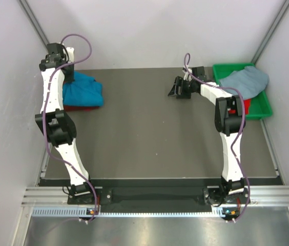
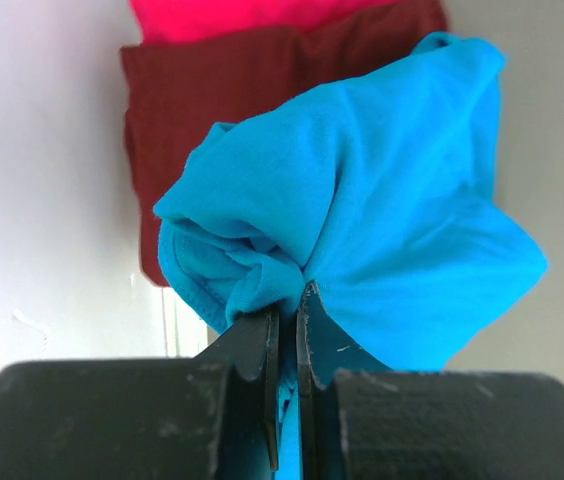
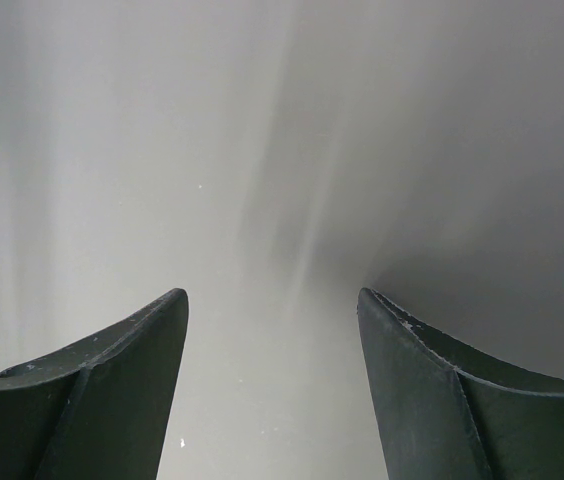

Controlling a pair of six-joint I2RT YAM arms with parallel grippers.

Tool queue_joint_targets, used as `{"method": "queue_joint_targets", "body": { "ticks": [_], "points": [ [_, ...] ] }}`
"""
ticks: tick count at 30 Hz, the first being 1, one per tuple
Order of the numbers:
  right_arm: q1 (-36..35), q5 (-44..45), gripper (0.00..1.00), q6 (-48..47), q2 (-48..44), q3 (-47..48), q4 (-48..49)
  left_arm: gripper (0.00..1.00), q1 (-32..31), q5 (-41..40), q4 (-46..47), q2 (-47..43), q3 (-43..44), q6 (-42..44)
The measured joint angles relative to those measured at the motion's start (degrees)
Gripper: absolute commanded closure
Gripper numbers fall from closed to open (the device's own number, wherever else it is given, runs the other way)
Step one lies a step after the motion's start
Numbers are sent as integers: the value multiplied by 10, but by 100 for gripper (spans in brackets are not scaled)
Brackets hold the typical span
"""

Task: Fold and stack the t-shirts
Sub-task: Neatly place the folded tshirt to the corner

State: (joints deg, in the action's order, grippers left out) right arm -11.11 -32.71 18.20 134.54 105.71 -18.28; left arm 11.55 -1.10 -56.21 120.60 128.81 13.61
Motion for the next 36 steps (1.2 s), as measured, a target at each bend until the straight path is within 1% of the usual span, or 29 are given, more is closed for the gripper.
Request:
{"method": "queue_joint_targets", "body": {
  "ticks": [7,11,19,25,30,36],
  "points": [
    [0,-1,31,0,-3,-7,3,100,0,-68,7,3,-19,23],
    [0,-2,31,0,-3,-9,4,100,0,-112,30,21,-20,37],
    [0,-4,31,0,-5,-14,10,100,0,-181,76,107,-19,68],
    [0,-3,31,-1,-13,-22,11,100,0,-226,102,168,10,84],
    [-1,1,31,-2,-17,-22,11,100,0,-251,113,193,35,89],
    [-7,6,31,-8,-22,-22,11,100,0,-253,133,196,66,88]
  ]
}}
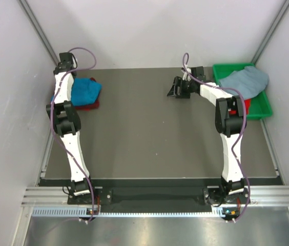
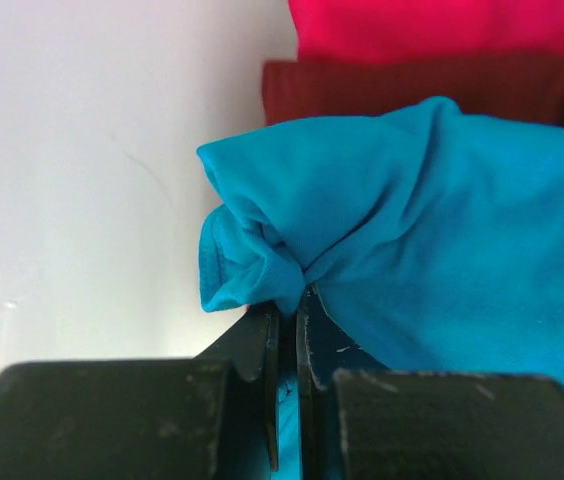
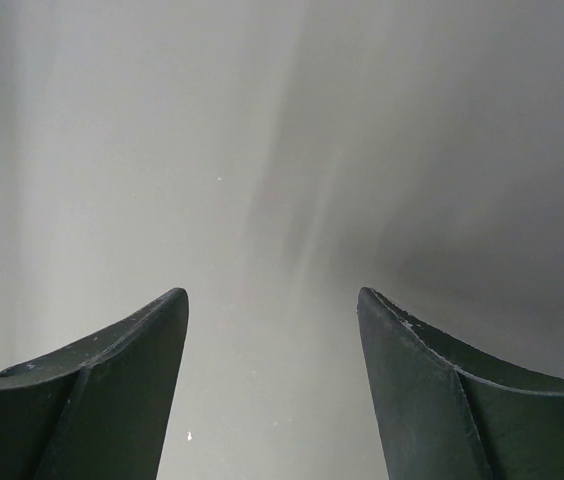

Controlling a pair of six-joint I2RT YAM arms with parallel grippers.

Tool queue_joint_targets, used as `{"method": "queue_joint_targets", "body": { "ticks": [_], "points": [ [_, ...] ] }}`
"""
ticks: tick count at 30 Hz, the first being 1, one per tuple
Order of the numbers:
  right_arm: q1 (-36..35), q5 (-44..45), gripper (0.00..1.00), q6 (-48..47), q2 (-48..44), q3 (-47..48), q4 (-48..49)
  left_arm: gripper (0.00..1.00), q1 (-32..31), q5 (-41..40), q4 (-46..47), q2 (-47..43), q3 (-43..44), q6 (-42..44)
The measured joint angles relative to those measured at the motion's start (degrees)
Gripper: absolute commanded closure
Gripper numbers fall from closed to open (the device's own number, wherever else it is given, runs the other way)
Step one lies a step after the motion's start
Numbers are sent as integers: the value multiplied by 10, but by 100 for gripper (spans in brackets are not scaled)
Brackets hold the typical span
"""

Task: Fold and stack the t-shirts
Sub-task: Neatly place the folded tshirt to the corner

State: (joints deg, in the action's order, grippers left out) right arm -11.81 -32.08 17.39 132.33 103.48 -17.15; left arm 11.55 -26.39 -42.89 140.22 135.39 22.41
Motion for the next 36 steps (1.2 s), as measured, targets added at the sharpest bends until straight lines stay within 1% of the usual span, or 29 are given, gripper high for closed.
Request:
{"method": "queue_joint_targets", "body": {
  "ticks": [5,6,7,8,9,10,11,12,15,16,18,20,24,27,30,33,36],
  "points": [
    [-12,6,31,-8,0,0,0,100,0,0,8,0,-1,-3],
    [-16,7,31,-9,0,0,-1,88,0,0,8,0,-5,-5],
    [-20,8,31,-10,0,0,-1,79,0,0,8,0,-8,-7],
    [-23,8,30,-10,0,0,-1,60,0,0,7,0,-11,-10],
    [-26,8,30,-12,0,0,-1,35,0,1,4,0,-12,-11],
    [-29,8,30,-13,0,0,-1,27,1,1,3,0,-12,-12],
    [-32,9,30,-14,0,0,-2,24,0,2,2,-1,-12,-21],
    [-35,10,30,-15,0,0,-3,19,0,4,1,-3,-12,-27],
    [-38,12,30,-20,-1,0,-4,16,-7,15,-11,-23,-17,-41],
    [-38,13,30,-23,-1,0,-5,12,-10,18,-13,-35,-23,-45],
    [-39,16,30,-25,-2,0,-7,12,-27,27,-19,-70,-32,-54],
    [-39,20,30,-28,-5,0,-12,12,-55,42,-20,-111,-39,-63],
    [-41,24,30,-29,-12,0,-18,13,-132,101,-20,-182,-54,-94],
    [-45,27,30,-33,-15,0,-19,16,-169,151,-20,-198,-75,-120],
    [-51,32,30,-41,-19,0,-24,18,-161,186,-27,-190,-111,-144],
    [-58,38,29,-52,-31,-6,-25,21,-129,218,-41,-160,-127,-170],
    [-64,40,29,-61,-52,-25,-28,19,-90,273,-54,-143,-133,-194]
  ]
}}
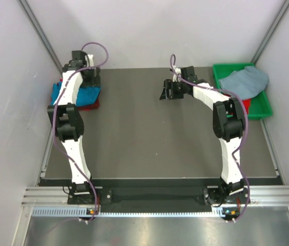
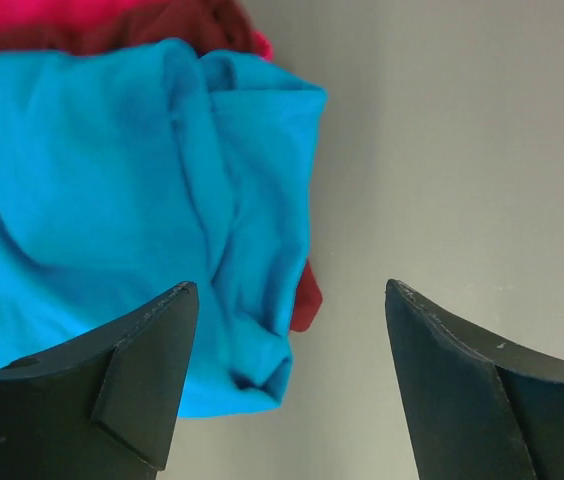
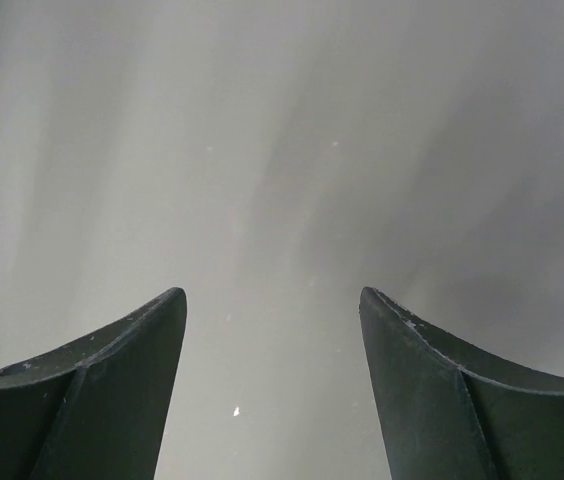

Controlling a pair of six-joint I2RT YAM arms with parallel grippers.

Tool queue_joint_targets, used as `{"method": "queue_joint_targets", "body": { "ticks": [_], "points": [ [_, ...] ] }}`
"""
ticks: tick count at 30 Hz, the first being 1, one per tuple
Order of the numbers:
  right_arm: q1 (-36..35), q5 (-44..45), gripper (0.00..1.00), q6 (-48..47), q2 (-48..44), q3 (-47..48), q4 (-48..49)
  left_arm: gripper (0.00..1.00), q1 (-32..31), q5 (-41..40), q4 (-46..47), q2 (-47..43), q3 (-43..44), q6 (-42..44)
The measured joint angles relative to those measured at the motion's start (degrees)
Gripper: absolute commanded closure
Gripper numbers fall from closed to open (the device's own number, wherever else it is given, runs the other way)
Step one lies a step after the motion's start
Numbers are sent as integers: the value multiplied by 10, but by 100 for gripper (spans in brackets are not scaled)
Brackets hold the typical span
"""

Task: Fold and stack the t-shirts
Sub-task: Neatly place the folded tshirt to the corner

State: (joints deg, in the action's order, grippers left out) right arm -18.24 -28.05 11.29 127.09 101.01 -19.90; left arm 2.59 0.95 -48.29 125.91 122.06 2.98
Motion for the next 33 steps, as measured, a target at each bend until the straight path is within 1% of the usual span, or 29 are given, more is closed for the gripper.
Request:
{"method": "queue_joint_targets", "body": {
  "ticks": [2,4,9,13,16,19,22,24,33],
  "points": [
    [-3,1,29,-5,-7,-5,-1,15,24,49,0,0,-6,-19],
    [-4,3,28,-8,-9,-5,0,14,48,107,7,-7,-17,-43],
    [-6,13,27,-13,-9,-3,-3,13,96,272,35,-34,-77,-134],
    [-11,14,27,-12,-6,10,-6,14,106,364,75,-45,-128,-208],
    [-14,14,27,-12,-5,16,-5,14,103,407,92,-47,-163,-244],
    [-15,14,27,-12,-4,16,-7,15,100,429,98,-55,-194,-267],
    [-15,14,27,-12,-3,16,-7,19,103,452,110,-74,-235,-287],
    [-15,14,27,-12,-2,16,-7,20,108,475,118,-84,-252,-302],
    [-16,14,27,-12,-2,16,-7,19,119,549,187,-92,-238,-350]
  ]
}}
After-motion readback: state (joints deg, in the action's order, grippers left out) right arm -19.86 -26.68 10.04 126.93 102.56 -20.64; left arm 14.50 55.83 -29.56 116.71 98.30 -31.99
